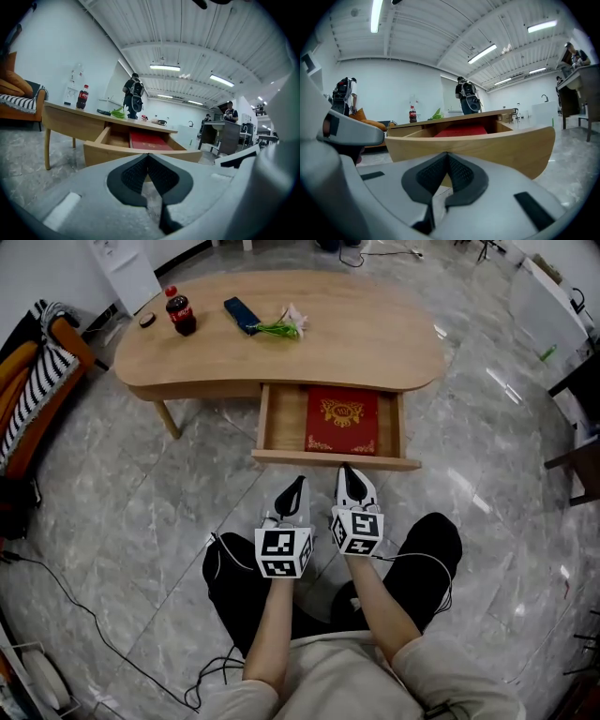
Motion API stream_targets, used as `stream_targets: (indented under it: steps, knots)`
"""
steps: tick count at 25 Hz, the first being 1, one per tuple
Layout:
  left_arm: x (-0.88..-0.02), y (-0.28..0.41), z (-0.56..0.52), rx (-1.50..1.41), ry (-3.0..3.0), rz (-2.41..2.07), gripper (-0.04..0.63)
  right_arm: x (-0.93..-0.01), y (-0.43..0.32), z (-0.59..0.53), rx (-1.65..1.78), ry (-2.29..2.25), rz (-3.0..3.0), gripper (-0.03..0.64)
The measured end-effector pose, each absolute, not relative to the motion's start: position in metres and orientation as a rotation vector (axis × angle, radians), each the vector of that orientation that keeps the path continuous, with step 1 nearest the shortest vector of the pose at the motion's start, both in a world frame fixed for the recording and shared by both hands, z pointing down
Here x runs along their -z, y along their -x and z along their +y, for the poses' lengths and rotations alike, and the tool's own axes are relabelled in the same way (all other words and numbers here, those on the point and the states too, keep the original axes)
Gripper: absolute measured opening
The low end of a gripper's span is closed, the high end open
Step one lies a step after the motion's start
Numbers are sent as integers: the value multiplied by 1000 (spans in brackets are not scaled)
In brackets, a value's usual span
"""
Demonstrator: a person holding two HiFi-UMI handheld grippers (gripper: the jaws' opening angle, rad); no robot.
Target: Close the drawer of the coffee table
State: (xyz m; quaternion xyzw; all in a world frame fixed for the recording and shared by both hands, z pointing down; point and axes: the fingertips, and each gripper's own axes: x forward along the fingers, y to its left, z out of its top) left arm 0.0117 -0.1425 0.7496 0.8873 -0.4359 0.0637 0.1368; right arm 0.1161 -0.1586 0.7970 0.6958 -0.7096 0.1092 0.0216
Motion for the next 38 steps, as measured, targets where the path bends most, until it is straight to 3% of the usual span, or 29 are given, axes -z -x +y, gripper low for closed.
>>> stream_targets:
  steps: [38]
  knots:
    - [-731,-34,-141,-261,-2595,-1265,9,-764,-136,-205,-302,-2111,-2296,15]
